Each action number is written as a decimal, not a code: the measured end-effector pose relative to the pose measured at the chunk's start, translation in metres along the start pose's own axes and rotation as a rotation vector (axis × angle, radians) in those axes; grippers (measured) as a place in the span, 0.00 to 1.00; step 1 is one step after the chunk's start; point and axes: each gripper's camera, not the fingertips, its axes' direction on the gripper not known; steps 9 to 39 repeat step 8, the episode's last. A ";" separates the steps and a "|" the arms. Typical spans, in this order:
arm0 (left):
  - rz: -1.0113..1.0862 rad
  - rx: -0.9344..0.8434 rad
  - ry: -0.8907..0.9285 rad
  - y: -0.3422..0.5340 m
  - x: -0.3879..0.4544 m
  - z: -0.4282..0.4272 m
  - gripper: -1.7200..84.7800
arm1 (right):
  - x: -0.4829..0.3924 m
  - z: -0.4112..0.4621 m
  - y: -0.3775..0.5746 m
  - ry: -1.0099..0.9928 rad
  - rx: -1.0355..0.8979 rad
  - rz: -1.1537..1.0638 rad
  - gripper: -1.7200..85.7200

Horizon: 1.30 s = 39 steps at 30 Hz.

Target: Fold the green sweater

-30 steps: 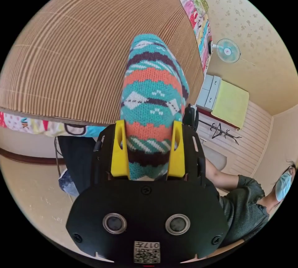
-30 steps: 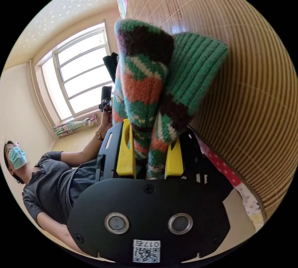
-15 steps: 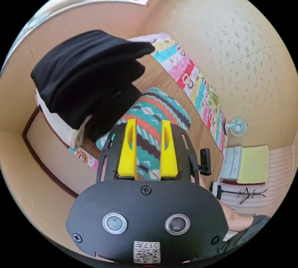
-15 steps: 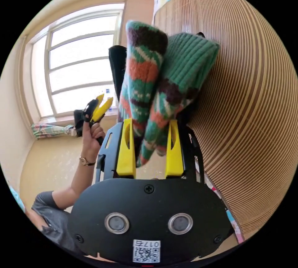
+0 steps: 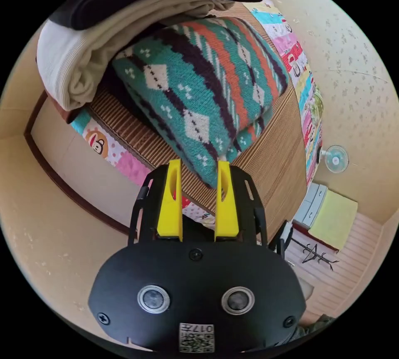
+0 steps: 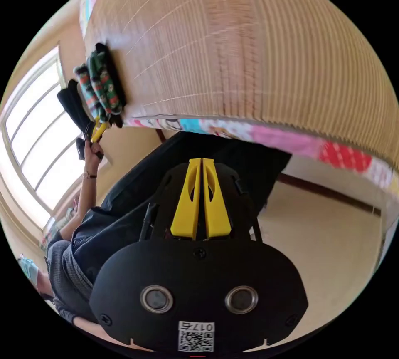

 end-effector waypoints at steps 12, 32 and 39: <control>0.848 -0.134 -0.254 0.091 0.166 0.031 0.09 | 0.146 -0.060 0.337 -0.510 0.903 0.505 0.02; 0.848 -0.134 -0.254 0.091 0.166 0.031 0.09 | 0.146 -0.060 0.337 -0.510 0.903 0.505 0.02; 0.848 -0.134 -0.254 0.091 0.166 0.031 0.09 | 0.146 -0.060 0.337 -0.510 0.903 0.505 0.02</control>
